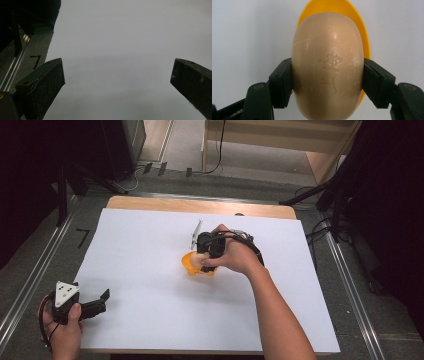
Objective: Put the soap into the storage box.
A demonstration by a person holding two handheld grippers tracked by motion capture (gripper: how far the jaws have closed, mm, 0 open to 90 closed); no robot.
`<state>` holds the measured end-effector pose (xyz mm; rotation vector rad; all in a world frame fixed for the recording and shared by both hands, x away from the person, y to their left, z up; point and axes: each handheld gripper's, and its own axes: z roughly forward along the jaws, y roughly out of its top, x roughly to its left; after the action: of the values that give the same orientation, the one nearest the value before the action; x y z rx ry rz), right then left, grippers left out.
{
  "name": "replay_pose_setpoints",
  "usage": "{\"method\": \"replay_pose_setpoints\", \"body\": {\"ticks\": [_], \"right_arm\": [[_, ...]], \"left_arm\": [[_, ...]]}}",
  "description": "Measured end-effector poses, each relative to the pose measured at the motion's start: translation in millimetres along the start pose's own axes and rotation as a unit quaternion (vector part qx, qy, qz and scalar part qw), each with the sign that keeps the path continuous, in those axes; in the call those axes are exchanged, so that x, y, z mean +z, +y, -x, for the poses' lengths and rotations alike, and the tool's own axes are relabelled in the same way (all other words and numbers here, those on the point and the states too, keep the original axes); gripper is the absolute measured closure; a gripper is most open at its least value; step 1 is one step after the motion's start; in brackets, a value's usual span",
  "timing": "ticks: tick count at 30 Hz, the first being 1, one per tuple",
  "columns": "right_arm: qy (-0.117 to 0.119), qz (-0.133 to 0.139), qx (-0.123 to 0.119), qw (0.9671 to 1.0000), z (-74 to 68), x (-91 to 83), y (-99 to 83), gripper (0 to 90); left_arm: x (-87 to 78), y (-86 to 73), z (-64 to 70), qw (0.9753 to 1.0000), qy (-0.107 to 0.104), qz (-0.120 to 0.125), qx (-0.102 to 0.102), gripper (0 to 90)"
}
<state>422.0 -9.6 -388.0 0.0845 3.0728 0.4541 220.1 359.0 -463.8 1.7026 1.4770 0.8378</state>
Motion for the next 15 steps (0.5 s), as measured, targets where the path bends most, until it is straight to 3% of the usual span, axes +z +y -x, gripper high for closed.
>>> {"method": "replay_pose_setpoints", "body": {"ticks": [8, 15], "right_arm": [[0.015, -0.021, -0.002, 0.9997, 3.3, 9.6, 2.8, 31.2], [0.011, -0.003, 0.006, 0.9999, 2.4, 3.7, 1.1, 30.4]], "left_arm": [[-0.1, -0.2, -0.4, 1.0000, -0.002, 0.002, 0.000, 0.0], [-0.1, -0.2, -0.5, 1.0000, -0.002, 0.002, -0.001, 0.0]]}}
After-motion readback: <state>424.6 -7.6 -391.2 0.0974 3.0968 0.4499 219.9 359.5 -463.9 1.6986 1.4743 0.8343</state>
